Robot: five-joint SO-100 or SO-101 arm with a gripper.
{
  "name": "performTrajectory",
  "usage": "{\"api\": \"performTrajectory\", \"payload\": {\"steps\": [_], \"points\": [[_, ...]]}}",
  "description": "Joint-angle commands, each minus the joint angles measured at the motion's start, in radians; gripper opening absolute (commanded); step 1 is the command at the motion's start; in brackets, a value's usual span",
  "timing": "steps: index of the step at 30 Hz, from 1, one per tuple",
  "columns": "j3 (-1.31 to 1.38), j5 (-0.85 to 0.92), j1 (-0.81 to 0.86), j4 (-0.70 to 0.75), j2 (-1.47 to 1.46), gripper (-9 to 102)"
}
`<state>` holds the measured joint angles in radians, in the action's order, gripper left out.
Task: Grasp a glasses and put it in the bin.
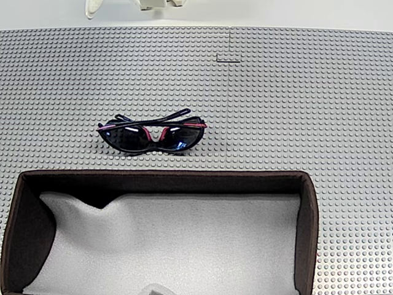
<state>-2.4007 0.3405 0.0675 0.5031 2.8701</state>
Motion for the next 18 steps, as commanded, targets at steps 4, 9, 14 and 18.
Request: {"api": "performTrajectory", "payload": {"steps": [4,9,14,18], "points": [[0.034,-0.147,-0.107,0.041,-0.207,0],[0.034,-0.147,-0.107,0.041,-0.206,0],[0.040,-0.150,-0.107,0.043,-0.207,0],[0.132,-0.167,-0.114,0.124,-0.272,1]]}}
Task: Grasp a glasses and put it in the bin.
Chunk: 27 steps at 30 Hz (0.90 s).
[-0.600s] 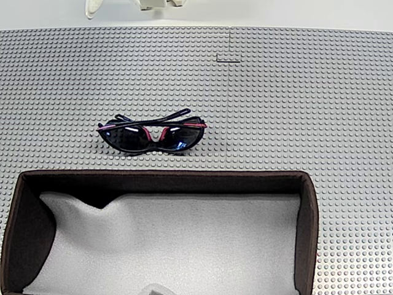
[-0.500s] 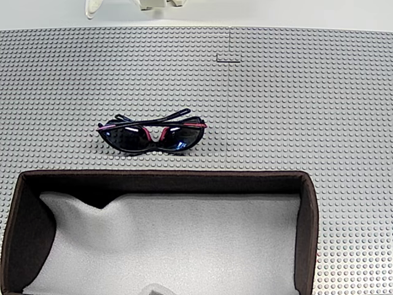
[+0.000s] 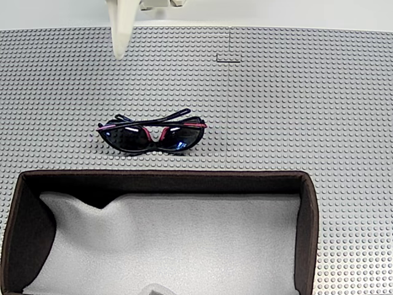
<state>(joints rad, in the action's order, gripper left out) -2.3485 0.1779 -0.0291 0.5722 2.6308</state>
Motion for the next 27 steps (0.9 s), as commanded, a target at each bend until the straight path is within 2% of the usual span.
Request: {"api": "performTrajectory", "payload": {"steps": [1,6,16,21,24,27], "points": [[0.118,-0.006,-0.020,0.086,-0.060,3],[0.308,-0.011,-0.041,0.239,-0.249,9],[0.684,-0.112,-0.043,0.541,-0.759,11],[0.693,-0.120,-0.060,0.597,-0.808,12],[0.693,-0.127,-0.052,0.620,-0.836,18],[0.693,-0.120,-0.052,0.649,-0.836,20]]}}
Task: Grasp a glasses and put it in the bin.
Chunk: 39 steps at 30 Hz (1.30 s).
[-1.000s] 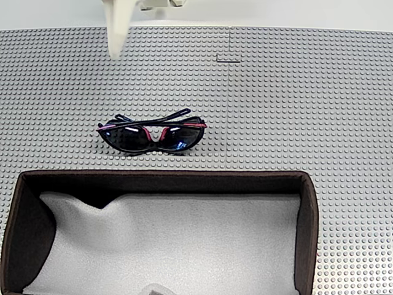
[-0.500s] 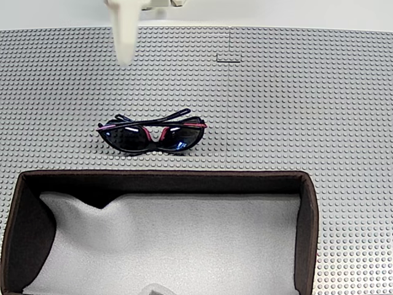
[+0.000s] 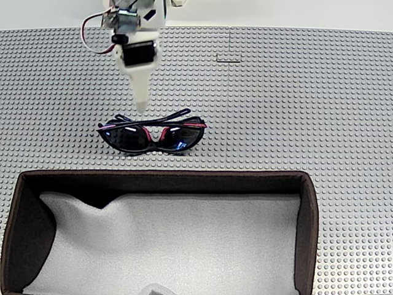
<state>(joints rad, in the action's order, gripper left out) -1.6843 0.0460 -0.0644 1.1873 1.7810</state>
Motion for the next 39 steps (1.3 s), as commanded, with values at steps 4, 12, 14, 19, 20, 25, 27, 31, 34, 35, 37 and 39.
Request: {"api": "performTrajectory", "payload": {"steps": [4,12,14,19,20,25,27,31,34,35,37,39], "points": [[0.020,0.012,-0.015,0.072,0.023,20],[-0.040,0.002,-0.023,0.052,0.002,22],[-0.069,0.002,-0.031,0.017,-0.025,23],[-0.081,-0.006,-0.041,-0.005,-0.080,24],[-0.089,-0.006,-0.043,-0.012,-0.084,24],[-0.106,0.002,-0.044,-0.058,-0.120,24],[-0.106,0.006,-0.046,-0.077,-0.137,25],[-0.103,0.012,-0.044,-0.120,-0.181,24],[-0.095,0.014,-0.043,-0.140,-0.204,10],[-0.094,0.011,-0.041,-0.146,-0.210,3],[-0.087,0.015,-0.040,-0.150,-0.222,0],[-0.086,0.021,-0.041,-0.160,-0.225,-1]]}}
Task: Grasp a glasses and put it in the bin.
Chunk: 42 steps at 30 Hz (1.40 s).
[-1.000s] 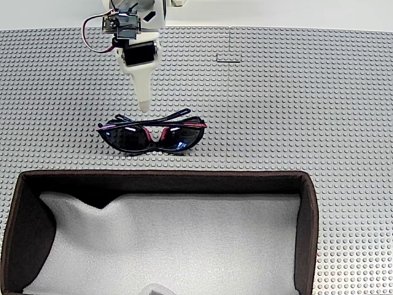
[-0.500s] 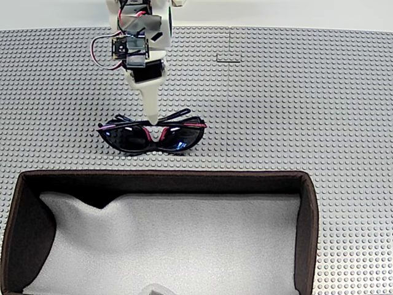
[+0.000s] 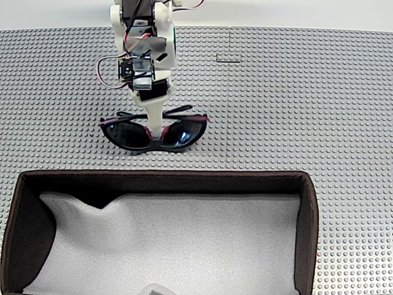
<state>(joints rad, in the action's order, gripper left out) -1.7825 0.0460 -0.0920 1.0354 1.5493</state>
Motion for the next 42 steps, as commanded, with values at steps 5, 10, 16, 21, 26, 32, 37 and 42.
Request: {"api": "performTrajectory", "payload": {"steps": [5,10,16,21,26,32,37,42], "points": [[0.021,0.046,-0.011,-0.021,0.026,-1],[0.133,0.071,0.009,0.034,0.038,-1],[0.353,0.091,0.044,0.127,0.038,-1],[0.548,0.098,0.049,0.221,0.025,-1],[0.758,0.103,0.057,0.305,-0.009,-1],[1.178,0.127,0.035,0.423,-0.127,-1],[1.402,0.141,0.034,0.439,-0.261,-1],[1.488,0.156,0.038,0.356,-0.348,-1]]}}
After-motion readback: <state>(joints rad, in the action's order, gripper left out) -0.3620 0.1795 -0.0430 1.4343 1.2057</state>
